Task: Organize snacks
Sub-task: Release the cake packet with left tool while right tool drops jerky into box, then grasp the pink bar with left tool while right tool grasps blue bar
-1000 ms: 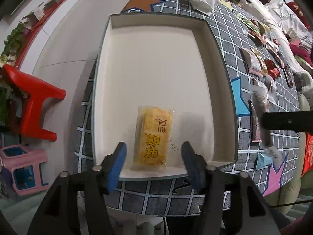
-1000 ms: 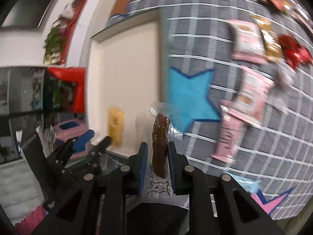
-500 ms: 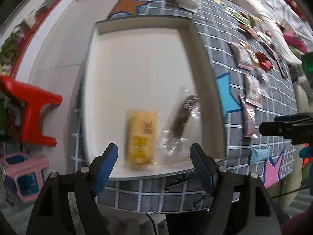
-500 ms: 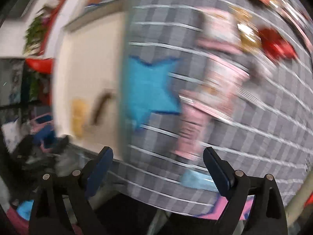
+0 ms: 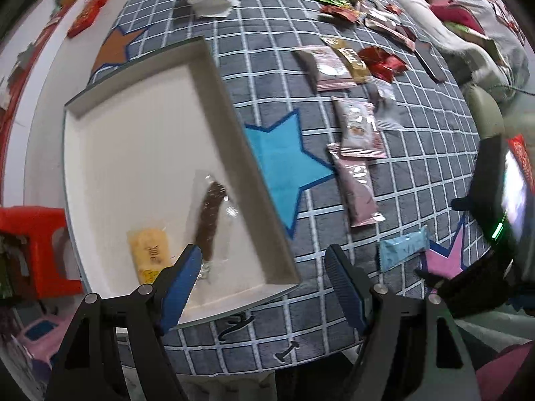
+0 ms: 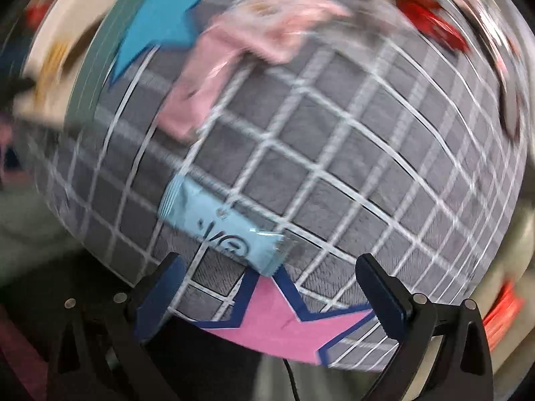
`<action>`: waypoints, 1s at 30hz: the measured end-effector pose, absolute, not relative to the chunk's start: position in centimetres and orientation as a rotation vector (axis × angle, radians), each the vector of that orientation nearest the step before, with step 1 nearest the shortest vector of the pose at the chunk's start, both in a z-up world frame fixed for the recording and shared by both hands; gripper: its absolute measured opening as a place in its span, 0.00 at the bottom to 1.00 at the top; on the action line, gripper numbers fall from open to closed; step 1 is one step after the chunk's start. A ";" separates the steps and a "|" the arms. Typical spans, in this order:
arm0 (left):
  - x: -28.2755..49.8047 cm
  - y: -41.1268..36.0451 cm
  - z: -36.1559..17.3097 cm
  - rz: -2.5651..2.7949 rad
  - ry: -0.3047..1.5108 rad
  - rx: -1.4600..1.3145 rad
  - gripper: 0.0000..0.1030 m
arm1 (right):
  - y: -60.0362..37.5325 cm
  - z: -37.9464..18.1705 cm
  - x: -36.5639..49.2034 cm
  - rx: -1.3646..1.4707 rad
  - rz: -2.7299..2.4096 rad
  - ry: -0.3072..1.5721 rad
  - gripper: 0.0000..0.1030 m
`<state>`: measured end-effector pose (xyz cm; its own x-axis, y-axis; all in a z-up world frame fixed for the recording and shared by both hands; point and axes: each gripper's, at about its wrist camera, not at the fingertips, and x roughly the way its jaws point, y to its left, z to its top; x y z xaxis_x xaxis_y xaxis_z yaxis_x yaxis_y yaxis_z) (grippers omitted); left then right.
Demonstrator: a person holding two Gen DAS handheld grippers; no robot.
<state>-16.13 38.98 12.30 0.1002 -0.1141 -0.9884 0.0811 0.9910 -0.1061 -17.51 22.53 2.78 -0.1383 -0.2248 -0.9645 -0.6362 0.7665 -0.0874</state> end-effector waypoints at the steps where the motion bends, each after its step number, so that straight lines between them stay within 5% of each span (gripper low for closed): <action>1: -16.1 38.7 12.4 -0.148 1.468 -0.025 0.77 | 23.2 2.4 -18.1 -0.734 0.431 1.695 0.99; 8: -14.8 36.1 13.0 -0.173 1.496 -0.023 0.77 | 24.1 0.1 -16.9 -0.738 0.384 1.688 0.99; 18: -12.2 30.4 9.2 -0.153 1.579 -0.021 0.77 | 14.0 1.2 -13.0 -0.302 0.138 1.779 1.00; 30: -11.5 29.5 4.5 -0.056 1.658 -0.029 0.78 | 12.0 2.9 -15.8 -0.282 0.132 1.746 1.00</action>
